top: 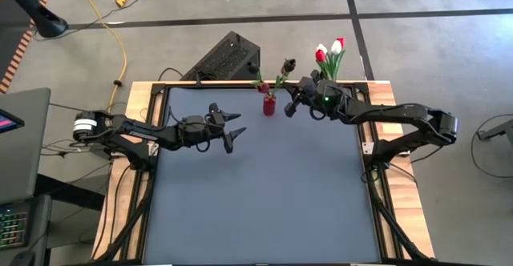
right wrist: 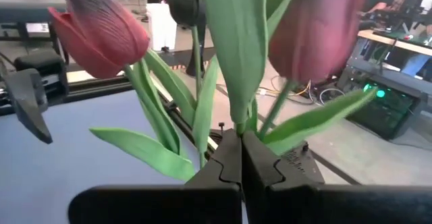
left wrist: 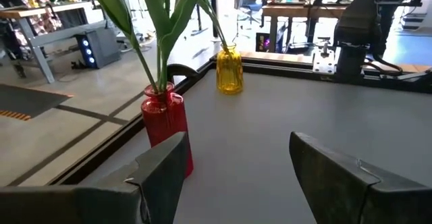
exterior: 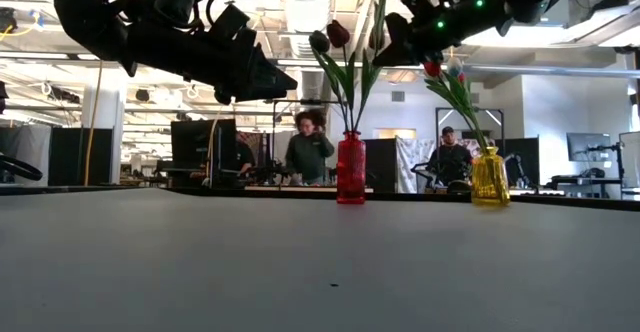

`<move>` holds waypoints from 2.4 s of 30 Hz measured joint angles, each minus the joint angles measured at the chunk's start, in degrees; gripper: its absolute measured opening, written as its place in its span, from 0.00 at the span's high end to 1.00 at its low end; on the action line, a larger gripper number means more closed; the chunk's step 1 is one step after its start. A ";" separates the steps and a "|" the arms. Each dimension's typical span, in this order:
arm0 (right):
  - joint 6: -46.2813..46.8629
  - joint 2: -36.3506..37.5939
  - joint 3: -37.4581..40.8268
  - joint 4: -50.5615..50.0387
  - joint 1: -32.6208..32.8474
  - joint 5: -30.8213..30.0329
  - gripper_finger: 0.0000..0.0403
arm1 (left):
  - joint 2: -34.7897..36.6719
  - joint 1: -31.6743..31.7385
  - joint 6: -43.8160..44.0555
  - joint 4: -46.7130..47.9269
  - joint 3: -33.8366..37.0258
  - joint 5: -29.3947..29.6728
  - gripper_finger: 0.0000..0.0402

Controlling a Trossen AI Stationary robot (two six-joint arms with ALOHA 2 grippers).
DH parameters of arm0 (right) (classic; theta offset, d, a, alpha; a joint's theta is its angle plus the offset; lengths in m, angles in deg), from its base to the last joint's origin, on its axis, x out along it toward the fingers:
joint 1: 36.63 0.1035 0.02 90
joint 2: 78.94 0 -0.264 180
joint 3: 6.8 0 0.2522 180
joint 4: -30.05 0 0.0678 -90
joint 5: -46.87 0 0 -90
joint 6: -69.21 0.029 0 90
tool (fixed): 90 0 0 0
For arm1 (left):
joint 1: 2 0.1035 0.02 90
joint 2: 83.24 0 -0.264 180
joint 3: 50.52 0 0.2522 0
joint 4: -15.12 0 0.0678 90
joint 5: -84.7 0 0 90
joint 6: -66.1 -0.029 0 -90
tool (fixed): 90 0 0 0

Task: Sort flowers into vase by color
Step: Put the black tulip into the red vase, then return to Home Position

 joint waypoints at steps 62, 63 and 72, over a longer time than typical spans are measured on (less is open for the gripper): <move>6.21 -3.85 -0.02 -23.96 -1.98 3.57 0.44 | 0.02 0.92 0.92 -0.11 0.00 -2.65 0.37; 7.30 -2.70 -0.02 -26.84 -1.84 4.17 0.43 | 0.01 0.92 0.92 -0.11 0.01 -3.24 0.37; 19.65 7.69 -0.02 -46.70 3.80 10.88 0.44 | 0.02 0.92 2.86 0.08 -1.63 -7.15 0.37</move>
